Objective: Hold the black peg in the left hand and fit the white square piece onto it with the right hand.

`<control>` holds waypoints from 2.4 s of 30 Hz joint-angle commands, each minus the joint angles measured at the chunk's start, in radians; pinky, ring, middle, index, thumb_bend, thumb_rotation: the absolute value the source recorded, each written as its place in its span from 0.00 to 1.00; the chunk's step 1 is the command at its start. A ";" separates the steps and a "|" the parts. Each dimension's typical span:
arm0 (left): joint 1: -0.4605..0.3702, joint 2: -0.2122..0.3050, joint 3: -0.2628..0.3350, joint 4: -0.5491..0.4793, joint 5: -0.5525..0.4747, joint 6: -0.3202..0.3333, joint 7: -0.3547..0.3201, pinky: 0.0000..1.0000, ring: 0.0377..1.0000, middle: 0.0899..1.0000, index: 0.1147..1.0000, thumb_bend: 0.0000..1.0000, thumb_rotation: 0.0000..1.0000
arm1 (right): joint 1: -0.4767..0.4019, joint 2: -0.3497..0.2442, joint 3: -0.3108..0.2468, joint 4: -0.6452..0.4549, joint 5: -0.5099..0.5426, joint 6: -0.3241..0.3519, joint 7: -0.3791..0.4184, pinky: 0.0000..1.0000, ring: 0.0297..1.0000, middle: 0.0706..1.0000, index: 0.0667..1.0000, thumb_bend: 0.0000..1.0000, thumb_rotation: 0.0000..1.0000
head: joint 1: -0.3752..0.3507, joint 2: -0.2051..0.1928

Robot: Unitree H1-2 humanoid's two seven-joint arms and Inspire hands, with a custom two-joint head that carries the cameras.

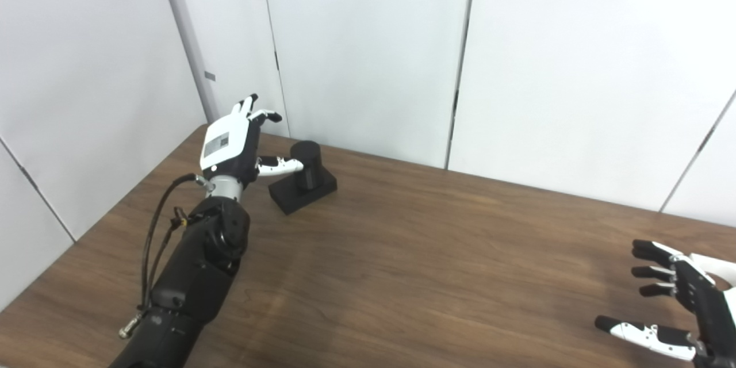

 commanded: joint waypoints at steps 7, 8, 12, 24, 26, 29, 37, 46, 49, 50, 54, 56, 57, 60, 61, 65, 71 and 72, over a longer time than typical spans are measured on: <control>-0.054 0.054 -0.058 -0.004 0.045 0.106 -0.070 0.96 1.00 1.00 0.78 1.00 0.59 | -0.029 -0.020 -0.014 -0.041 0.016 -0.023 0.004 0.55 0.67 0.74 0.73 0.62 0.00 | -0.003 0.010; -0.053 0.055 -0.068 -0.004 0.050 0.120 -0.082 0.96 1.00 1.00 0.79 1.00 0.60 | -0.029 -0.021 -0.014 -0.042 0.015 -0.024 0.005 0.55 0.67 0.74 0.73 0.62 0.00 | -0.003 0.010; -0.051 0.055 -0.086 0.005 0.054 0.142 -0.101 0.94 1.00 1.00 0.79 1.00 0.59 | -0.029 -0.022 -0.014 -0.046 0.018 -0.020 0.010 0.54 0.66 0.74 0.73 0.63 0.00 | -0.004 0.013; -0.052 0.047 -0.122 0.091 0.041 0.139 -0.137 0.97 1.00 1.00 0.81 1.00 0.62 | -0.027 -0.020 -0.015 -0.044 0.022 -0.024 0.017 0.54 0.65 0.74 0.73 0.66 0.00 | -0.007 0.020; -0.051 0.046 -0.125 0.100 0.031 0.132 -0.135 0.97 1.00 1.00 0.82 1.00 0.61 | -0.026 -0.020 -0.016 -0.045 0.023 -0.025 0.018 0.55 0.66 0.74 0.73 0.66 0.00 | -0.009 0.021; -0.047 0.042 -0.129 0.101 0.025 0.137 -0.141 0.99 1.00 1.00 0.82 1.00 0.59 | -0.025 -0.021 -0.016 -0.043 0.024 -0.036 0.016 0.55 0.66 0.74 0.73 0.66 0.00 | -0.009 0.023; -0.044 0.047 -0.151 0.117 0.020 0.133 -0.141 1.00 1.00 1.00 0.82 1.00 0.57 | -0.023 -0.022 -0.018 -0.047 0.033 -0.034 0.021 0.55 0.65 0.74 0.73 0.65 0.00 | -0.013 0.027; -0.062 0.049 -0.166 0.191 0.012 0.126 -0.119 1.00 1.00 1.00 0.80 1.00 0.54 | -0.018 -0.021 -0.016 -0.058 0.027 -0.032 0.019 0.54 0.65 0.73 0.73 0.64 0.00 | -0.016 0.031; -0.073 0.050 -0.163 0.218 0.000 0.111 -0.110 1.00 1.00 1.00 0.79 1.00 0.53 | -0.015 -0.019 -0.015 -0.065 0.026 -0.022 0.022 0.55 0.66 0.74 0.73 0.63 0.00 | -0.021 0.032; -0.078 0.052 -0.164 0.229 -0.004 0.107 -0.109 1.00 1.00 1.00 0.78 1.00 0.52 | -0.015 -0.019 -0.015 -0.066 0.026 -0.022 0.022 0.55 0.66 0.74 0.73 0.63 0.00 | -0.021 0.033; -0.091 0.062 -0.174 0.268 -0.008 0.078 -0.106 1.00 1.00 1.00 0.76 0.99 0.50 | -0.013 -0.019 -0.015 -0.063 0.026 -0.030 0.019 0.54 0.65 0.73 0.73 0.63 0.00 | -0.027 0.037; -0.092 0.071 -0.187 0.287 -0.004 0.057 -0.101 1.00 1.00 1.00 0.74 0.97 0.49 | -0.011 -0.019 -0.016 -0.070 0.022 -0.022 0.019 0.54 0.66 0.74 0.73 0.62 0.00 | -0.028 0.039; -0.091 0.073 -0.191 0.295 -0.006 0.047 -0.098 1.00 1.00 1.00 0.72 0.95 0.48 | -0.011 -0.019 -0.018 -0.072 0.021 -0.019 0.019 0.54 0.66 0.74 0.73 0.61 0.00 | -0.027 0.041; -0.081 0.077 -0.193 0.293 -0.019 0.020 -0.094 1.00 1.00 0.98 0.65 0.86 0.40 | -0.009 -0.020 -0.020 -0.079 0.021 -0.006 0.021 0.55 0.65 0.74 0.73 0.60 0.00 | -0.025 0.044; -0.077 0.080 -0.195 0.293 -0.023 0.003 -0.093 1.00 1.00 0.95 0.61 0.82 0.35 | -0.009 -0.021 -0.020 -0.079 0.020 -0.007 0.021 0.55 0.65 0.74 0.73 0.60 0.00 | -0.025 0.045; -0.073 0.087 -0.208 0.297 -0.036 -0.047 -0.094 0.97 0.97 0.88 0.46 0.59 0.14 | -0.010 -0.024 -0.021 -0.079 0.018 -0.009 0.021 0.55 0.65 0.74 0.72 0.59 0.00 | -0.022 0.051; -0.075 0.097 -0.234 0.291 -0.039 -0.082 -0.116 0.91 0.92 0.82 0.42 0.52 0.07 | -0.010 -0.022 -0.023 -0.080 0.016 -0.007 0.019 0.55 0.66 0.74 0.72 0.59 0.00 | -0.024 0.053; -0.075 0.098 -0.237 0.286 -0.041 -0.085 -0.121 0.91 0.92 0.82 0.42 0.52 0.06 | -0.011 -0.021 -0.023 -0.079 0.016 -0.008 0.019 0.55 0.66 0.74 0.72 0.58 0.00 | -0.026 0.054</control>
